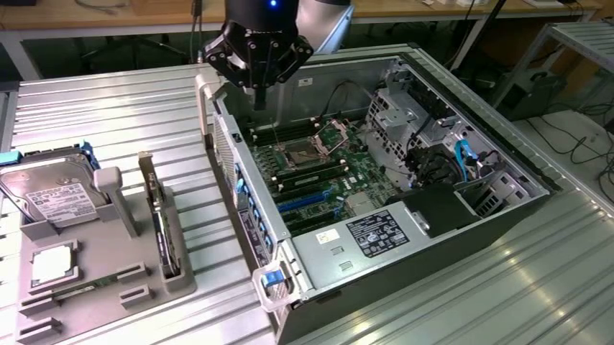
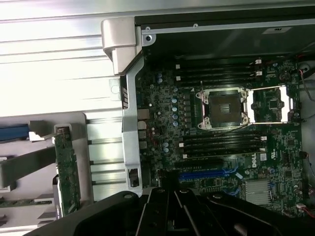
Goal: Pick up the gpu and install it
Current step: 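Reach for the gpu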
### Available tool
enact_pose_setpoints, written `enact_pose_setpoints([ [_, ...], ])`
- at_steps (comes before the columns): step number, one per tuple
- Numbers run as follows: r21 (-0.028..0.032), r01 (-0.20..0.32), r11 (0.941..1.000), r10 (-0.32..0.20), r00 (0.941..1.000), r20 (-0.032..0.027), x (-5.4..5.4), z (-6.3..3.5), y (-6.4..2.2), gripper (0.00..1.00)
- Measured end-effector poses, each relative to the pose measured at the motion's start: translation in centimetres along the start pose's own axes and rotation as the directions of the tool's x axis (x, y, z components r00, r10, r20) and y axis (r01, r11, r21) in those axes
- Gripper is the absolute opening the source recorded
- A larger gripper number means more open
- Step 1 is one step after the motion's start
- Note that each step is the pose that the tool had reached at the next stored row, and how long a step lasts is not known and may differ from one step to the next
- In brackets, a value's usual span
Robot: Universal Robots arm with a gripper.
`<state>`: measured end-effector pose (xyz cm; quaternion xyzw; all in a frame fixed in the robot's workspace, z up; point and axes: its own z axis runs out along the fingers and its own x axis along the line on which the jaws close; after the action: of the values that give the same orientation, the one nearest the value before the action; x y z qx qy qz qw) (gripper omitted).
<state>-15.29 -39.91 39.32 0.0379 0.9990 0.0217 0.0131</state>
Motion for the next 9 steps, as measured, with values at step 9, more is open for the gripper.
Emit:
enact_pose_setpoints([
  [9, -0.0001, 0.000, 1.0000, 0.000, 1.0000, 0.0000, 0.82, -0.02, -0.08, 0.11],
])
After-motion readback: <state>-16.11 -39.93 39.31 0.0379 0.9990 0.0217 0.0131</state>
